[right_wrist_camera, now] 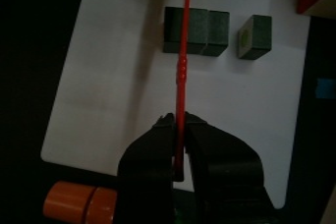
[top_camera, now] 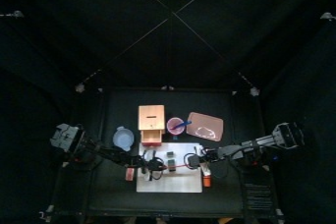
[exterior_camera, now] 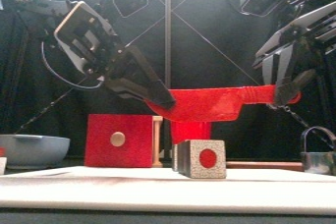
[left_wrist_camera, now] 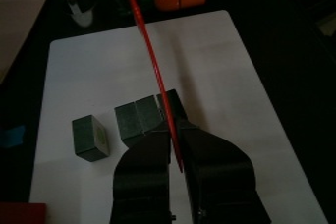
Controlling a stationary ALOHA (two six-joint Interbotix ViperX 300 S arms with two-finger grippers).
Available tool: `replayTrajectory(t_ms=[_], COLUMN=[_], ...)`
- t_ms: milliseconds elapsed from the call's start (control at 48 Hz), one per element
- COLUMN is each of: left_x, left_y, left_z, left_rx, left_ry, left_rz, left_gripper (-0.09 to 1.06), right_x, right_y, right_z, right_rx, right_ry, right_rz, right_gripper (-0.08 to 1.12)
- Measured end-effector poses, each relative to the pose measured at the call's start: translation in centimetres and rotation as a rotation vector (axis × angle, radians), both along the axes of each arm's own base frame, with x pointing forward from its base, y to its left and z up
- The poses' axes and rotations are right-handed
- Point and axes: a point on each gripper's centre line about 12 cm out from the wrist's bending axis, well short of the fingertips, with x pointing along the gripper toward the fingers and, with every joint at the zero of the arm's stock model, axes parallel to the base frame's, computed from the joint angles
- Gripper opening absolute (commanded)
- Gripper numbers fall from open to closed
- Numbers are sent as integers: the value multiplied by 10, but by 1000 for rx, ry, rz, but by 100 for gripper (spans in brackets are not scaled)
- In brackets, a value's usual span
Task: Place sushi on board then cut the sushi with the knife then place the pieces on the plate
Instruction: Cut the sushi into 4 pieces
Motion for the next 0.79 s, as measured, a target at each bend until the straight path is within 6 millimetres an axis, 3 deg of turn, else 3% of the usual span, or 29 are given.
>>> replayTrajectory(t_ms=[792], left_x=[-2], left_y=[19], left_z=[-7], left_rx=[21], left_ry=[23], left_rz=[30], left_gripper=[40], right_x=[8], right_y=[-15], right_z=[-18], right_rx=[-58], right_ry=[41], right_rz=[-10], right_gripper=[40])
